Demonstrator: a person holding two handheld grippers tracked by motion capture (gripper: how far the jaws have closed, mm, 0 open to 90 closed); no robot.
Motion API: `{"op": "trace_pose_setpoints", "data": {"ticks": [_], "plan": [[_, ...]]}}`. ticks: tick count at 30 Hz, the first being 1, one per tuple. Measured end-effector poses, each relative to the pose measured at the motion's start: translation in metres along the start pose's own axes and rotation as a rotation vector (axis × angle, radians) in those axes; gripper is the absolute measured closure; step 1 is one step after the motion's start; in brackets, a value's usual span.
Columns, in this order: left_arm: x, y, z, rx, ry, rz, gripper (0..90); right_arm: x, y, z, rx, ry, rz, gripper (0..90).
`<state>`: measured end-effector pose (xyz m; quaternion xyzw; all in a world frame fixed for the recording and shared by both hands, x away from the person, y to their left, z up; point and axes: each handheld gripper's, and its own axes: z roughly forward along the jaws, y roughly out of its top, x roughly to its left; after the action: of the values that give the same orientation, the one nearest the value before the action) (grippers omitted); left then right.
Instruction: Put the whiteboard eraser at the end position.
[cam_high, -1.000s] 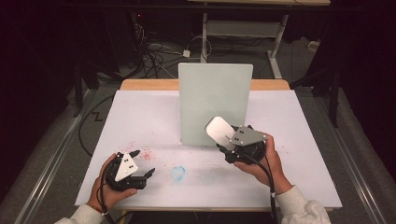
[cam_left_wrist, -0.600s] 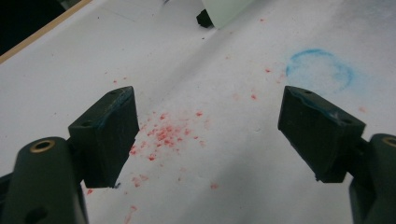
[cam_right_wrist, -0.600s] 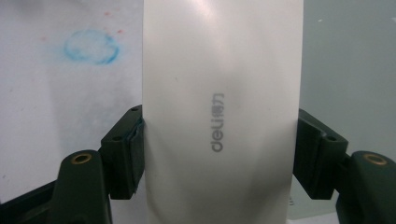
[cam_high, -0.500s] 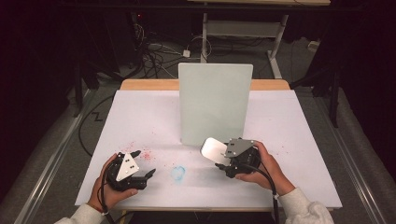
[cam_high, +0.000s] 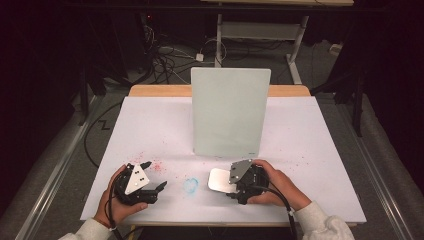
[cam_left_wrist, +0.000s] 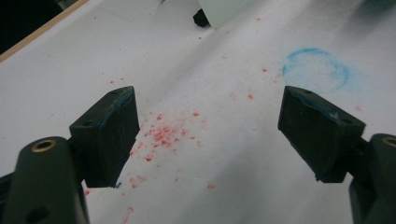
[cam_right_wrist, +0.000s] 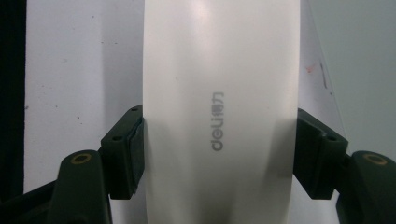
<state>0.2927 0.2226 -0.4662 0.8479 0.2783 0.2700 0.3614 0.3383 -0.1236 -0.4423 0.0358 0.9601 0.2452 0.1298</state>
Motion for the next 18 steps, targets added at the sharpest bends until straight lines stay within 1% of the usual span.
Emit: {"op": "trace_pose_setpoints", "data": {"ticks": [1, 3, 10, 12, 13, 15, 18], "plan": [[0.000, 0.000, 0.000, -0.001, 0.000, -0.001, 19.5, 0.001, 0.001, 0.002, 0.003, -0.003, -0.002, 30.9], [0.000, 0.000, -0.001, -0.003, 0.002, -0.002, 19.5, 0.003, 0.002, 0.004, 0.002, 0.008, -0.005, 30.9], [0.000, 0.000, -0.001, -0.003, 0.000, 0.000, 19.5, 0.009, 0.004, 0.012, 0.017, 0.016, -0.035, 30.7], [0.000, 0.000, 0.000, -0.001, -0.002, -0.003, 19.5, 0.008, 0.003, 0.011, 0.007, 0.008, -0.029, 30.5], [0.000, 0.000, 0.000, 0.000, -0.003, -0.002, 19.5, 0.007, 0.003, 0.010, -0.004, 0.003, -0.015, 30.2], [0.000, 0.000, 0.000, 0.000, -0.003, 0.002, 19.5, 0.006, 0.003, 0.007, -0.029, 0.006, 0.001, 30.5], [0.000, 0.000, 0.000, -0.001, -0.003, -0.001, 19.5, 0.005, 0.004, 0.000, -0.076, 0.001, 0.007, 31.1]]}}
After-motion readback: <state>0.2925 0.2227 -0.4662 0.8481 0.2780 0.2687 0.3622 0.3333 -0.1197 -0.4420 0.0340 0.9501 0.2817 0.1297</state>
